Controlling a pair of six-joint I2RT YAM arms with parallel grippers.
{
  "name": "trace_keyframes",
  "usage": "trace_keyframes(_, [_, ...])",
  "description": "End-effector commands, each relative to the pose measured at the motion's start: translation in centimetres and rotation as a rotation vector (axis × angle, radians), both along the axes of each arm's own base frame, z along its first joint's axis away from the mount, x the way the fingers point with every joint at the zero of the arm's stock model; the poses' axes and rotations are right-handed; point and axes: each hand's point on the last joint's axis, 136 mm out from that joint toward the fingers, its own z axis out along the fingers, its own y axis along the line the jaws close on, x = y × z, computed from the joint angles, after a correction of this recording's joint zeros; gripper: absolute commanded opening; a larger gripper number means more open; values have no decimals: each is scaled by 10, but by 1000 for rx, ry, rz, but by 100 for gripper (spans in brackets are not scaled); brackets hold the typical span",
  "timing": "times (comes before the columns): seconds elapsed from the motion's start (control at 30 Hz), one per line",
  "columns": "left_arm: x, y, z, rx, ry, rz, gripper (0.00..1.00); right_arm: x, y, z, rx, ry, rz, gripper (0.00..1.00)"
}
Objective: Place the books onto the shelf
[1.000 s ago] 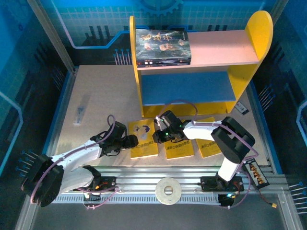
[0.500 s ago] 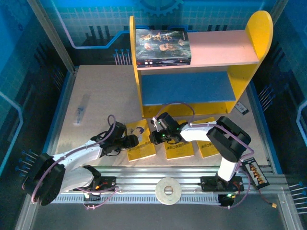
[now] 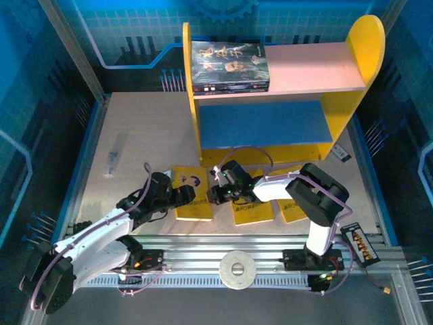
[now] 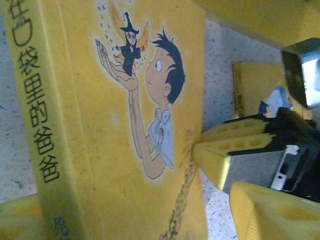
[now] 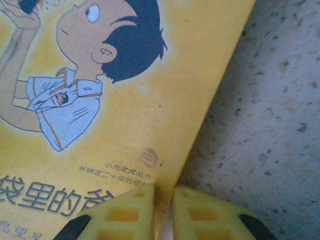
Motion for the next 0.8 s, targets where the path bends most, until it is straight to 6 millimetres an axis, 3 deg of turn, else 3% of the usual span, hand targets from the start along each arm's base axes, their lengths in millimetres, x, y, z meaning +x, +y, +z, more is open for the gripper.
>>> trace_keyframes(0.0, [0,-9,7,-34,-14,-27,70,-29,-5,-23,-32,97,52,16])
trace_keyframes(0.2, [-2,-6,1,-9,12,-22,62,-27,-11,-18,-36,85,39,20])
trace_keyframes(0.47, [-1,-3,1,16,13,-18,42,-23,-21,-14,-41,73,25,29])
trace_keyframes(0.77, [2,-6,11,10,-15,-37,13,-12,-21,20,11,20,27,49])
